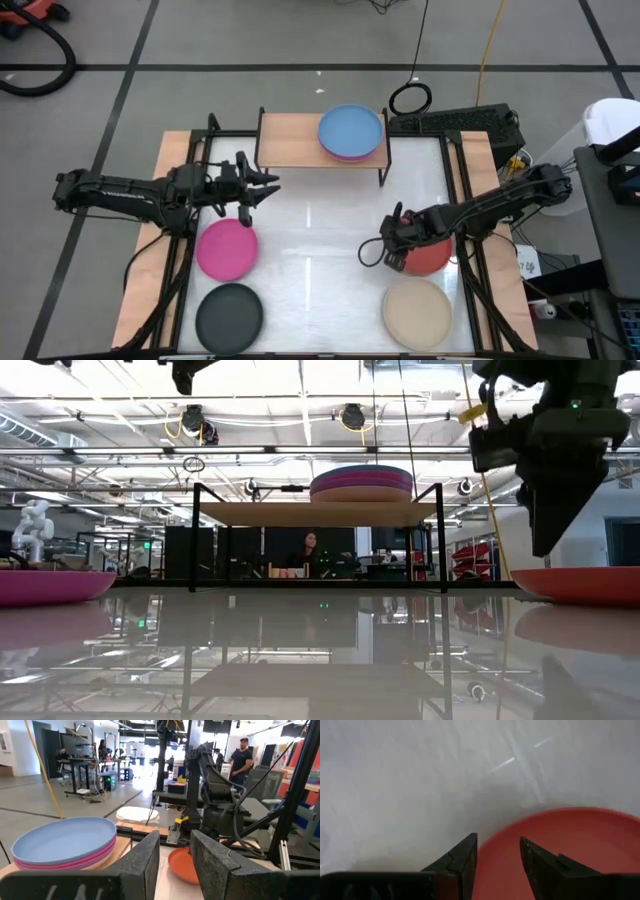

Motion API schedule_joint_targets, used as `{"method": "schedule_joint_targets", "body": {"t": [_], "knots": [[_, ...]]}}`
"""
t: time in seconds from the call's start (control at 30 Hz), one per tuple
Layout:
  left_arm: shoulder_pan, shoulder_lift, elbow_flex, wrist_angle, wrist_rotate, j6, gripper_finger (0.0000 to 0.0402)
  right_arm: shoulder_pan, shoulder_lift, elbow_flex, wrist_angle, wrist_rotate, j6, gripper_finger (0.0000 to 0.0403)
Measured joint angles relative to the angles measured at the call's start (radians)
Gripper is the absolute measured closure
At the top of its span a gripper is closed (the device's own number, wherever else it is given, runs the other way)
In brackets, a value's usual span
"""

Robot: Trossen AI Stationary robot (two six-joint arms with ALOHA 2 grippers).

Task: Place and stack plates onto a shelf
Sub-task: Put the orange plate on the shelf

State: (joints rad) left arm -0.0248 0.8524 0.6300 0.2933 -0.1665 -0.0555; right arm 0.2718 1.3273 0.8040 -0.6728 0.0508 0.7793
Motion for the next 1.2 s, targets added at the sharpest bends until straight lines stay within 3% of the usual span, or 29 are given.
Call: {"method": "schedule_joint_targets", "body": {"t": [0.7, 0.83, 1.0, 1.2], "knots": [[0.003, 0.036, 0.002, 0.001, -0.002, 0.001, 0.0287, 0.0, 0.061, -0.091, 0.122, 0.003, 0.066, 0.0272], [0.004, 0.043, 0.002, -0.001, -0.006, 0.002, 0.0287, 0.0, 0.082, -0.091, 0.117, 0.001, 0.062, 0.0302], [0.004, 0.042, 0.002, 0.004, -0.016, 0.003, 0.0287, 0.0, 0.065, -0.091, 0.114, -0.004, 0.035, 0.0382], [0.004, 0.042, 0.001, 0.003, -0.018, 0.007, 0.0287, 0.004, -0.021, -0.091, 0.134, -0.085, -0.012, 0.0395]]}}
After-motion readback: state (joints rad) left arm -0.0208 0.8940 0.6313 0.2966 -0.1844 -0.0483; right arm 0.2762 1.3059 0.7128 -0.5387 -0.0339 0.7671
